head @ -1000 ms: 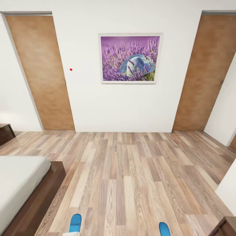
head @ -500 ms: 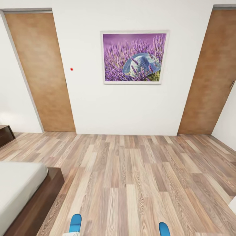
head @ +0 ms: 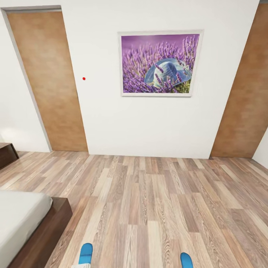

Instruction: In the bedroom, move the book from the bed onto either nightstand, and place the two sandals side by side next to the bed.

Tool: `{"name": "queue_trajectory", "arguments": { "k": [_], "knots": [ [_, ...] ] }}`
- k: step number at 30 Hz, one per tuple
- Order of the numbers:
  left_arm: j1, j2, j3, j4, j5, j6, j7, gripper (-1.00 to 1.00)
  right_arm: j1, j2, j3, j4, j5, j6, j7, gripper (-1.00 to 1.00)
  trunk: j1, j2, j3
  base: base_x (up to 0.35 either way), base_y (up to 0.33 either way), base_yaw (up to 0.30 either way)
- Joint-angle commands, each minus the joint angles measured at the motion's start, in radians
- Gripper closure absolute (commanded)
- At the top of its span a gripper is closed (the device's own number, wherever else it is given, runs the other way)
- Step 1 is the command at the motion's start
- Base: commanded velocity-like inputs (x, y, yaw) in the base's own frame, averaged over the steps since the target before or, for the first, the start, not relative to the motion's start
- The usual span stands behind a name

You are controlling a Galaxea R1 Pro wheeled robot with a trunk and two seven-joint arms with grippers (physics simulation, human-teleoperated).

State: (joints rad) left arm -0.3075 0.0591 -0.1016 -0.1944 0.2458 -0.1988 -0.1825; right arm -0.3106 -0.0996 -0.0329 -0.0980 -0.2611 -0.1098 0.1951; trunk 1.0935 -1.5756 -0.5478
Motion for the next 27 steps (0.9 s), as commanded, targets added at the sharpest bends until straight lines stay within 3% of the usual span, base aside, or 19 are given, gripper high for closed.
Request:
{"name": "queue_trajectory", "arguments": {
  "k": [1, 27],
  "knots": [
    [-0.001, 0.001, -0.009, 0.001, 0.010, -0.004, -0.002, 1.00, -0.001, 0.000, -0.003, 0.001, -0.007, -0.002, 0.005, 1.00, 0.000, 0.000, -0.001, 0.320, 0.000, 0.007],
    [-0.001, 0.001, -0.009, 0.001, 0.010, -0.004, -0.002, 1.00, -0.001, 0.000, -0.003, 0.001, -0.007, -0.002, 0.005, 1.00, 0.000, 0.000, -0.001, 0.320, 0.000, 0.000]
  ]
}}
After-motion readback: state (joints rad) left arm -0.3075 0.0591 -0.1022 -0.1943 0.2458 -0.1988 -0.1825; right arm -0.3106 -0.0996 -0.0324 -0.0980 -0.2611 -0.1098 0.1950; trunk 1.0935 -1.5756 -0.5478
